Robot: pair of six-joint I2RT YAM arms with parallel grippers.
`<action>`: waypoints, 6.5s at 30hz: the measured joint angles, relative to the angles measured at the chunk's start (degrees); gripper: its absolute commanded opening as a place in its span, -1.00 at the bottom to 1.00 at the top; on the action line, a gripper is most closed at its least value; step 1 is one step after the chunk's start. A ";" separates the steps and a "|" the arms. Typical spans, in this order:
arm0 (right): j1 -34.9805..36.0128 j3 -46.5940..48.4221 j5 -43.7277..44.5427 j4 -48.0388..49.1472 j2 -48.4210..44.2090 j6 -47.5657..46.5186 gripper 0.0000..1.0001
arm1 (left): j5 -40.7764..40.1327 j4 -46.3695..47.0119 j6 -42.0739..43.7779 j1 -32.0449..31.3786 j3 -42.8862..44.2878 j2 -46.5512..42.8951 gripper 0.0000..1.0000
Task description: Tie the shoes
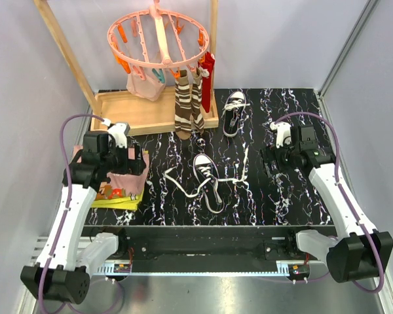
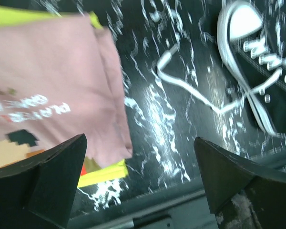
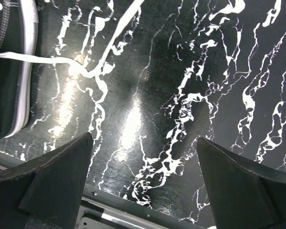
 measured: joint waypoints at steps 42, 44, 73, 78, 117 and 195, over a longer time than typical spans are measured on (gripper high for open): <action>0.00 14.62 -13.27 -2.08 33.42 -5.22 0.94 | 11.91 20.37 61.83 -26.67 -6.05 37.46 0.09; 0.00 14.69 -13.68 -1.53 34.14 -4.31 0.82 | 11.96 18.93 64.30 -26.75 -5.20 38.40 -0.03; 5.16 10.71 -12.59 9.68 39.87 7.82 0.11 | 21.55 17.27 44.17 -24.46 -10.16 13.38 -1.00; 5.09 10.75 -12.98 10.51 43.23 9.86 -0.58 | 21.75 17.35 42.58 -24.59 -11.06 11.80 -1.00; 37.35 22.82 -34.67 29.90 48.26 21.38 -0.55 | 23.17 15.41 51.34 -29.40 -27.32 -18.18 -1.00; 48.24 11.26 6.43 48.43 50.01 4.85 -1.00 | 23.47 11.28 28.22 -11.74 14.88 54.36 -0.92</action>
